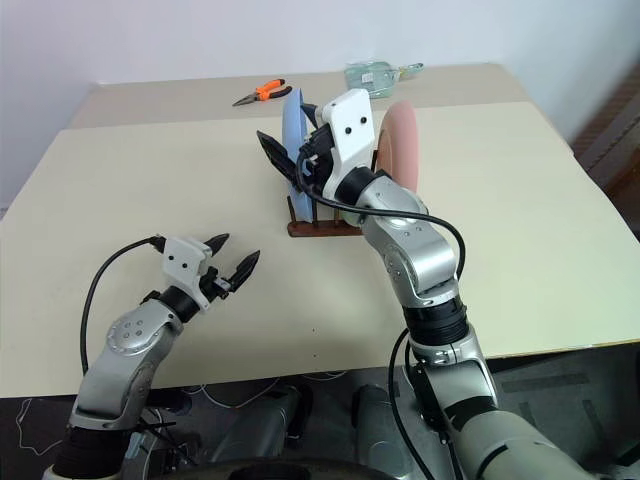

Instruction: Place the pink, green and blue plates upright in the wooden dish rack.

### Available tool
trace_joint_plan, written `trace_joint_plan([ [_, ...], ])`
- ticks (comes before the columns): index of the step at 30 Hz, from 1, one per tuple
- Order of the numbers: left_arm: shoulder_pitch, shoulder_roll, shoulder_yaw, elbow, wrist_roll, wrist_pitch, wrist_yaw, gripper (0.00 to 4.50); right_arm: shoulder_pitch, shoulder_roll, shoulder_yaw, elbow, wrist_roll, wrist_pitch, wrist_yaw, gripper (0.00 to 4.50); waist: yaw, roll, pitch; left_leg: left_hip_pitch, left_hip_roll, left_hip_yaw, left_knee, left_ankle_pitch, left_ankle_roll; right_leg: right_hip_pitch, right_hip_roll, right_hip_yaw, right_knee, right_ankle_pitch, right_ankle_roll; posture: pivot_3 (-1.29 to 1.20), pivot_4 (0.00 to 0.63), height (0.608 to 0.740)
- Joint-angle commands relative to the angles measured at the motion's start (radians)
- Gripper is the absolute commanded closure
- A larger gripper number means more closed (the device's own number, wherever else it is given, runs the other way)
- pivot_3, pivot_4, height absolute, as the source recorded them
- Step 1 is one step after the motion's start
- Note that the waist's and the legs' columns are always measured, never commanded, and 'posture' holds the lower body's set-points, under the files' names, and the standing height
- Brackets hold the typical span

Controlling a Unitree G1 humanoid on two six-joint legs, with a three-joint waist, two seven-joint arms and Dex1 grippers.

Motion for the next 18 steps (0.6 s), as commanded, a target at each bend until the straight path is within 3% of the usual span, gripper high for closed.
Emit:
trace_joint_plan([
  [1,-0.022,0.004,0.012,-0.024,0.005,-0.023,-0.006,1.02,-0.070,-0.065,-0.059,-0.046,-0.022,-0.046,0.034,0.55,0.001,0.000,0.000,0.000,0.000,0.000,0.000,0.000,0.000,0.000,0.000,0.000,0.000,0.000,0.000,0.00,0.150,0.729],
  [4,-0.034,0.009,0.025,-0.014,-0.005,-0.020,-0.011,1.02,-0.106,-0.121,-0.132,-0.052,0.028,-0.006,0.066,0.55,0.008,0.000,0.001,-0.001,0.000,0.000,0.001,0.000,0.000,0.000,0.000,0.000,0.000,0.000,0.000,0.00,0.150,0.729],
  [8,-0.047,0.016,0.009,0.012,0.015,-0.041,-0.025,1.02,-0.075,-0.192,-0.135,-0.079,-0.001,-0.056,0.121,0.55,0.005,0.000,0.000,-0.001,0.000,-0.001,0.000,0.000,0.000,0.001,0.000,-0.001,-0.004,0.000,0.000,0.00,0.150,0.729],
  [12,-0.061,0.026,0.052,0.040,0.023,-0.063,-0.009,1.02,-0.064,-0.293,-0.269,-0.033,-0.014,-0.106,0.115,0.55,0.008,0.001,0.001,-0.001,0.000,0.000,0.000,0.000,0.001,0.001,-0.001,-0.001,-0.004,0.000,0.000,0.00,0.150,0.729],
  [15,-0.065,0.062,0.119,0.105,0.052,-0.099,0.014,1.02,0.028,-0.454,-0.377,0.071,-0.057,-0.157,0.159,0.55,0.020,0.001,0.001,-0.002,0.000,-0.002,0.000,0.000,0.001,0.004,-0.001,-0.004,-0.009,0.000,0.000,0.00,0.150,0.729],
  [18,-0.059,0.102,0.193,0.178,0.049,-0.122,0.021,1.02,0.170,-0.546,-0.464,0.160,-0.040,-0.183,0.226,0.55,0.032,0.000,0.001,-0.001,0.000,-0.002,0.000,-0.002,0.003,0.006,-0.001,-0.004,-0.014,0.000,0.000,0.00,0.150,0.729],
])
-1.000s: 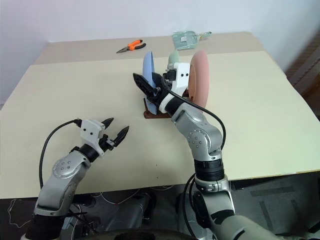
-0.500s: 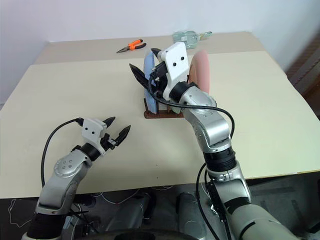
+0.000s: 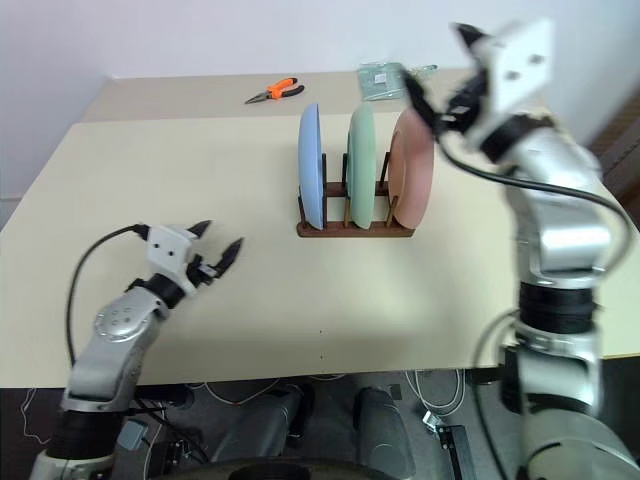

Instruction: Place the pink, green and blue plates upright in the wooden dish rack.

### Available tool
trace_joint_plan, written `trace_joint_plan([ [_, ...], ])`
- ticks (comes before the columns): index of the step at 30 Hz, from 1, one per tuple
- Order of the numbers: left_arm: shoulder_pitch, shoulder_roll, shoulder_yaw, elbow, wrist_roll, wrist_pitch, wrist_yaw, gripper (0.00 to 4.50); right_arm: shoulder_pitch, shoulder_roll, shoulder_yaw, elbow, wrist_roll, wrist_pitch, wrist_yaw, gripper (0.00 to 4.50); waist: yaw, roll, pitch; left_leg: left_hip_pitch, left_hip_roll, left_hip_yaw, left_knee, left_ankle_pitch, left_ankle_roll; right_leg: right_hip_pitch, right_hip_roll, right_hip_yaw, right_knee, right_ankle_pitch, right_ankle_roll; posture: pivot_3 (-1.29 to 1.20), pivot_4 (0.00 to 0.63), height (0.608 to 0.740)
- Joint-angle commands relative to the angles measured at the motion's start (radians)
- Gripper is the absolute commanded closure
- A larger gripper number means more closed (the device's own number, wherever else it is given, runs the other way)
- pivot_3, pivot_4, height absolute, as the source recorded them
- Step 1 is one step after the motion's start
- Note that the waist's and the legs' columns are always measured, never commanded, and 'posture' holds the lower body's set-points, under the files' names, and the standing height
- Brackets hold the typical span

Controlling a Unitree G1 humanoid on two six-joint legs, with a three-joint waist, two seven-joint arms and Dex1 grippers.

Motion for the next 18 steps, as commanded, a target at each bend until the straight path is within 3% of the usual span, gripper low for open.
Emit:
trace_joint_plan([
  [1,0.011,0.043,0.099,0.053,-0.001,-0.047,-0.002,1.02,0.160,-0.059,-0.090,0.077,0.014,-0.040,0.090,0.55,0.005,0.000,0.000,0.000,0.000,0.000,0.000,-0.001,0.001,0.000,0.000,0.000,-0.001,0.000,0.000,0.00,0.150,0.729],
  [8,0.066,0.061,0.119,0.056,-0.032,-0.044,-0.070,1.02,0.389,-0.035,-0.042,0.122,0.002,-0.098,0.188,0.55,-0.001,0.009,0.002,0.000,0.001,0.005,0.001,-0.002,0.002,-0.001,-0.001,0.004,0.001,0.001,0.001,0.00,0.150,0.729],
  [18,0.110,0.051,0.089,-0.005,-0.049,0.013,-0.100,1.02,0.389,0.005,0.036,0.225,-0.045,-0.175,0.189,0.55,0.006,0.008,0.002,0.001,0.003,0.006,0.003,-0.002,0.002,0.000,-0.001,0.003,0.000,0.000,-0.002,0.00,0.150,0.729],
])
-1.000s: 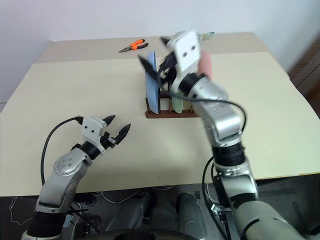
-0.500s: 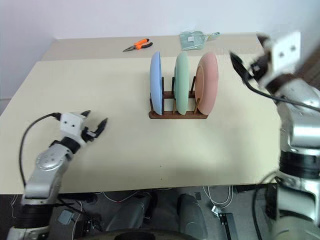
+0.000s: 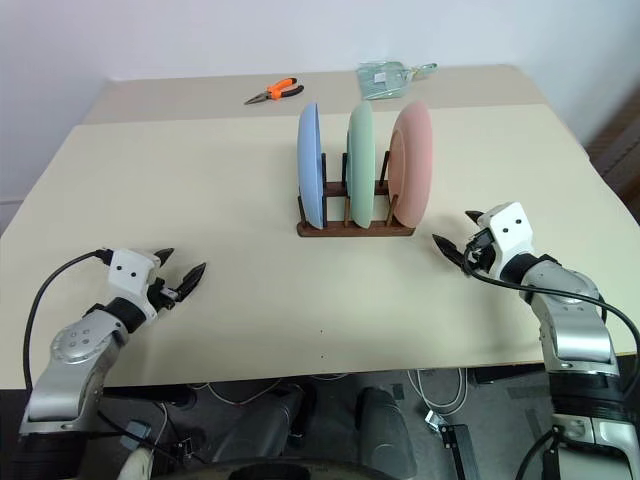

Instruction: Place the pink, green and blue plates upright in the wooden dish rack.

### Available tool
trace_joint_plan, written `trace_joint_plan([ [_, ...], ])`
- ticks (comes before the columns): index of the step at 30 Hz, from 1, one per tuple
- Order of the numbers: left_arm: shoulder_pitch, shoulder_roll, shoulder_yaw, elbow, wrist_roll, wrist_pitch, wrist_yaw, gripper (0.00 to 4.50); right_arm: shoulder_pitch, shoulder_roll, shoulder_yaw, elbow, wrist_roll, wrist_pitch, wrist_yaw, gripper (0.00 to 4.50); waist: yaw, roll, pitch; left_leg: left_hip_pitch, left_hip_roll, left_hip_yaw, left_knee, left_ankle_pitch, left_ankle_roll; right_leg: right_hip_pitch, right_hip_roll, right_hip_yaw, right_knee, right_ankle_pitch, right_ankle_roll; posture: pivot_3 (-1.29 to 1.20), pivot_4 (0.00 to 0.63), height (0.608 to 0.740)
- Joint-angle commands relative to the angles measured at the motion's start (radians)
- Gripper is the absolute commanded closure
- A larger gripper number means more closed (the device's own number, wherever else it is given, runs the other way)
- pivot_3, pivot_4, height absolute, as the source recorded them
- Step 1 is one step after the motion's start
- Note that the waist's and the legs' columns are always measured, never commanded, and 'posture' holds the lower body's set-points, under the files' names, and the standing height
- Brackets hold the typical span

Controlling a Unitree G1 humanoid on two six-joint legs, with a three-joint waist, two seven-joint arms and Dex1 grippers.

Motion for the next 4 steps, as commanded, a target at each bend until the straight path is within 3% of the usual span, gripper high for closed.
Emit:
trace_joint_plan([
  [1,-0.011,-0.001,0.006,-0.035,-0.007,0.008,0.003,1.02,-0.036,0.003,-0.008,0.018,-0.006,-0.041,-0.004,0.55,0.000,0.000,0.000,0.000,0.000,0.000,0.000,0.000,0.000,0.000,0.000,0.000,0.000,0.000,0.000,0.00,0.150,0.729],
  [4,0.006,-0.013,-0.004,-0.052,0.001,0.011,0.016,1.02,-0.062,0.010,0.025,0.048,-0.026,-0.067,0.004,0.55,0.000,0.000,0.000,0.000,0.000,0.000,0.000,0.000,0.000,0.000,0.000,0.000,0.000,0.001,0.001,0.00,0.150,0.729],
])
